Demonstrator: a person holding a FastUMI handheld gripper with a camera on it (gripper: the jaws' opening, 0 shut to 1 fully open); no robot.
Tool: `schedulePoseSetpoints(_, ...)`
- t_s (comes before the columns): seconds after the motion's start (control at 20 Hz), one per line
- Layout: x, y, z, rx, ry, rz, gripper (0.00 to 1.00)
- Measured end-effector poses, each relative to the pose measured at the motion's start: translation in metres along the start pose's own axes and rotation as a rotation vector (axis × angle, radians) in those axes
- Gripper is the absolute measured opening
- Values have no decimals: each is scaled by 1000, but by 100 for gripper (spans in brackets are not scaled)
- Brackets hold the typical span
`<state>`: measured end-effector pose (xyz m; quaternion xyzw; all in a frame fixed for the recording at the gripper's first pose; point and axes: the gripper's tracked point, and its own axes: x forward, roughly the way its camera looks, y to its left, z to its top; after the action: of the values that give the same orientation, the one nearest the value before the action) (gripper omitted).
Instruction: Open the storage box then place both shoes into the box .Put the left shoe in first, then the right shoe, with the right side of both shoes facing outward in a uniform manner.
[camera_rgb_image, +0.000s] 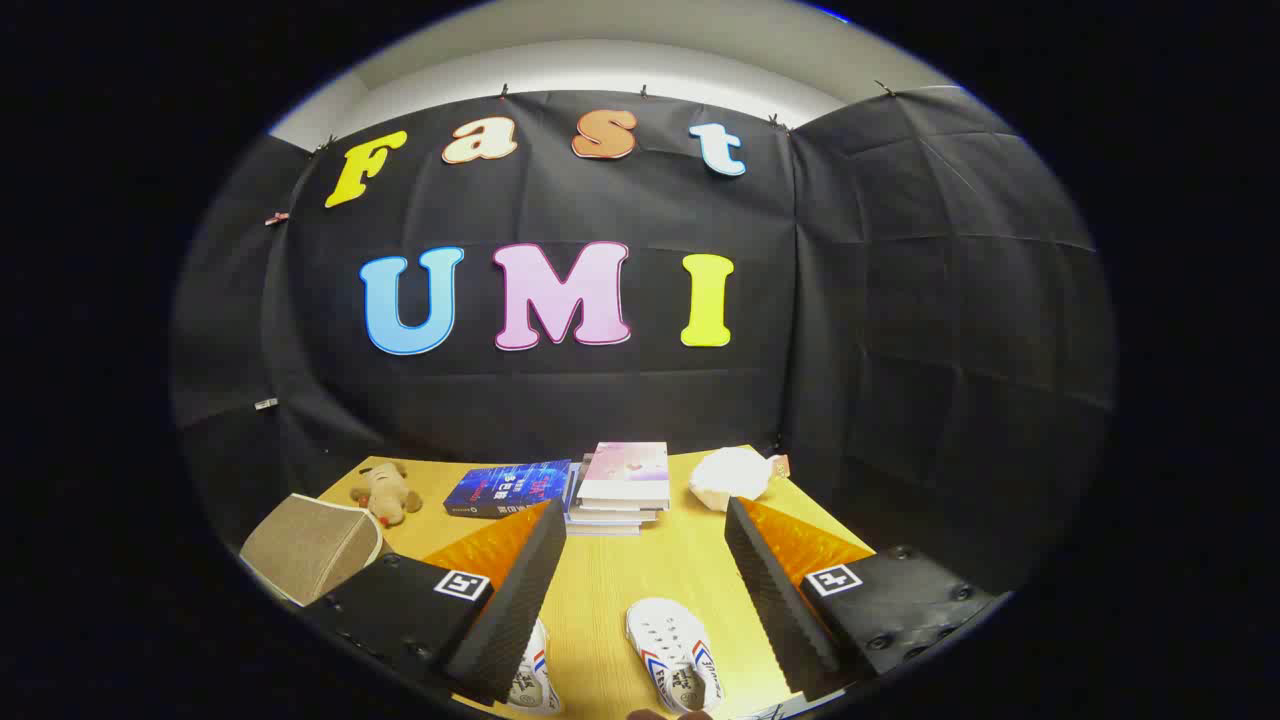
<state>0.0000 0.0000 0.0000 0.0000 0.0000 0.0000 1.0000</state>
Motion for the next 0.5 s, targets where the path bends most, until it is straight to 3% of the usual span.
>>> schedulePoseSetpoints(0.5, -11, 28, 6, 1, -26, -7, 98)
